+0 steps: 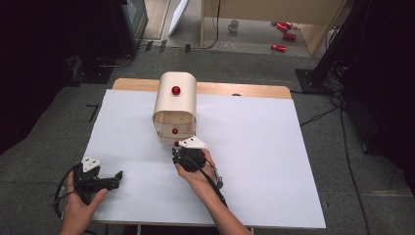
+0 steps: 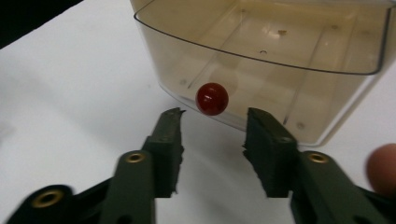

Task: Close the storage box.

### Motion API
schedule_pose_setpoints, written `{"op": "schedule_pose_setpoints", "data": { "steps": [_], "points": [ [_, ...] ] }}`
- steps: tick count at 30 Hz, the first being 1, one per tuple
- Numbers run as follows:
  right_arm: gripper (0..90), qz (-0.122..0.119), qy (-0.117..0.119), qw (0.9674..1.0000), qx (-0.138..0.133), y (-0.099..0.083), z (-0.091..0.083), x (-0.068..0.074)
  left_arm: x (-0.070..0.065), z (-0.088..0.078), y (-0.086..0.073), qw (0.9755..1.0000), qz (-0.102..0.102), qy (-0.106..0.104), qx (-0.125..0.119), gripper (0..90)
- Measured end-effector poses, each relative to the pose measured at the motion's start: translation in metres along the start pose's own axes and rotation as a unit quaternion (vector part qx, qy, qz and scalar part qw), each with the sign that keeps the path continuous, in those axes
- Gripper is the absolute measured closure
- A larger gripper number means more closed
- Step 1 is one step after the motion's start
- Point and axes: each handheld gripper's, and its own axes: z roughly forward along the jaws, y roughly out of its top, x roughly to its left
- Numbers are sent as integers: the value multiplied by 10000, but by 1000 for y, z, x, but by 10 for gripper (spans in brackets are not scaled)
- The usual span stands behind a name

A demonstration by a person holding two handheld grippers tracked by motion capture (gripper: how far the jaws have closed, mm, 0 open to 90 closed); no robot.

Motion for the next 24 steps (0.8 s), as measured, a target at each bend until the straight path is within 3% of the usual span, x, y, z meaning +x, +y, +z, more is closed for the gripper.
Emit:
{"op": "schedule_pose_setpoints", "data": {
  "steps": [3,7,9,16,24],
  "points": [
    [428,-175,48,9998,-13,-3,-9,-5,0,0,0,10000,-1,0,1,0],
    [348,-274,88,9996,-16,-4,-18,-10,0,0,0,10000,-1,0,1,0],
    [234,-336,71,9994,-10,-5,-26,-17,0,0,0,10000,1,0,2,0],
    [144,-367,133,9992,-5,-6,-42,-30,0,0,0,10000,1,0,2,0],
    [131,-384,-107,9992,-38,-9,-61,-45,0,0,0,10000,2,0,5,0]
  ]
}}
